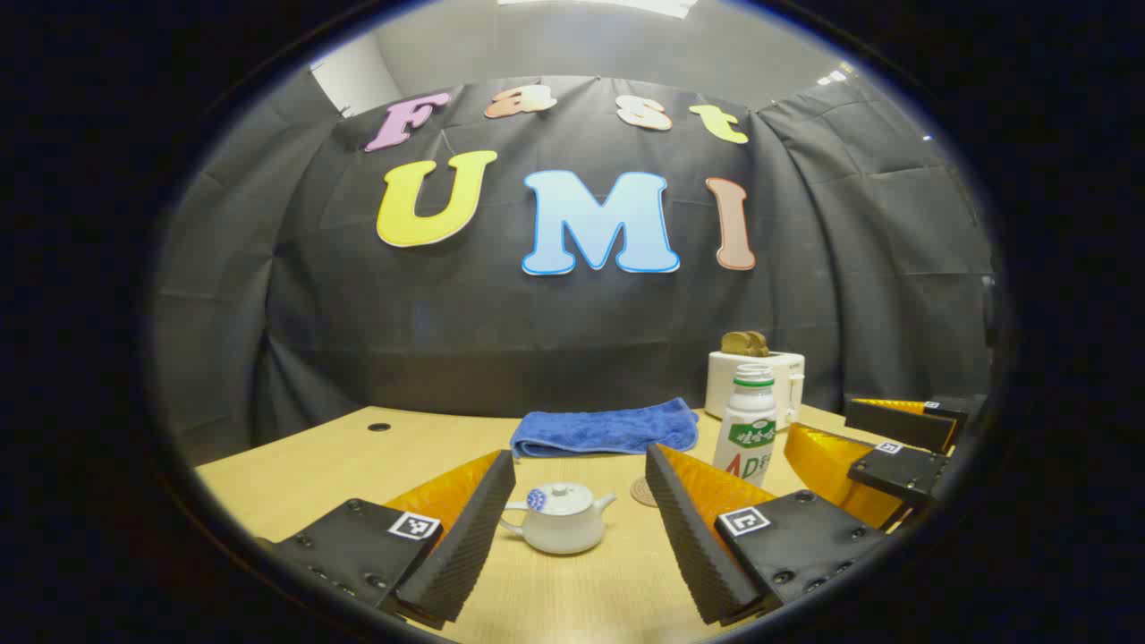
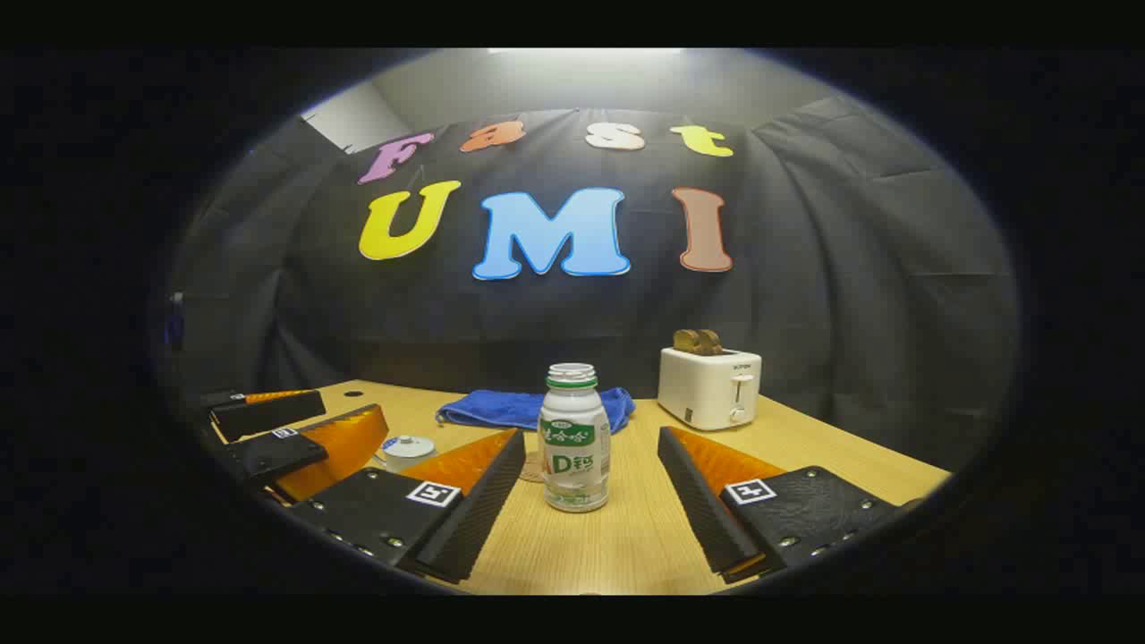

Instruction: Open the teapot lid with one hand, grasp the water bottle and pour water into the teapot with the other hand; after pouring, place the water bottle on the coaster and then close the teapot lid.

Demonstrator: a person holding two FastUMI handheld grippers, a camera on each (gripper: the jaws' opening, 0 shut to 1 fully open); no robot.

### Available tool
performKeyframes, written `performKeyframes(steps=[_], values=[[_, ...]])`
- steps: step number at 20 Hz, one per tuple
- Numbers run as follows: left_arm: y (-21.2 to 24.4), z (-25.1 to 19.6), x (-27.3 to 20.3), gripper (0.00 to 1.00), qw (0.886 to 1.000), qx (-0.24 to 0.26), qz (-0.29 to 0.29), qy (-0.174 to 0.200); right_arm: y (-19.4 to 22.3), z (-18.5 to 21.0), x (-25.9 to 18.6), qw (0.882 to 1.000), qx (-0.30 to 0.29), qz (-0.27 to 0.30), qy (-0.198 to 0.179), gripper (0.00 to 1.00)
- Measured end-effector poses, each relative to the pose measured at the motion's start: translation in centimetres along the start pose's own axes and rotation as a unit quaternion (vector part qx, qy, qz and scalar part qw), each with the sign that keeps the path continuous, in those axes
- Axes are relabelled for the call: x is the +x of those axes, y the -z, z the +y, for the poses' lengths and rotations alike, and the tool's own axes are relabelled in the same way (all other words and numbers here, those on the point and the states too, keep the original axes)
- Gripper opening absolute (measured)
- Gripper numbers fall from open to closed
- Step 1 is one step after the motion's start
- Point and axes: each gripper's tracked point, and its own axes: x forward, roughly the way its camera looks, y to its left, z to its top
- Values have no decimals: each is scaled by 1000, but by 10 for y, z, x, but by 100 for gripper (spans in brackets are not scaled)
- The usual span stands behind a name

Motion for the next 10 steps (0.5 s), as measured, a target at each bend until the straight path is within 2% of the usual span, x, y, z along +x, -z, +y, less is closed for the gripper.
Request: performKeyframes(steps=[10], values=[[19, 11, 40, 100, 1000, 6, 22, -10, 14, 3, 24, 1000, -2, 9, -6, 92]])
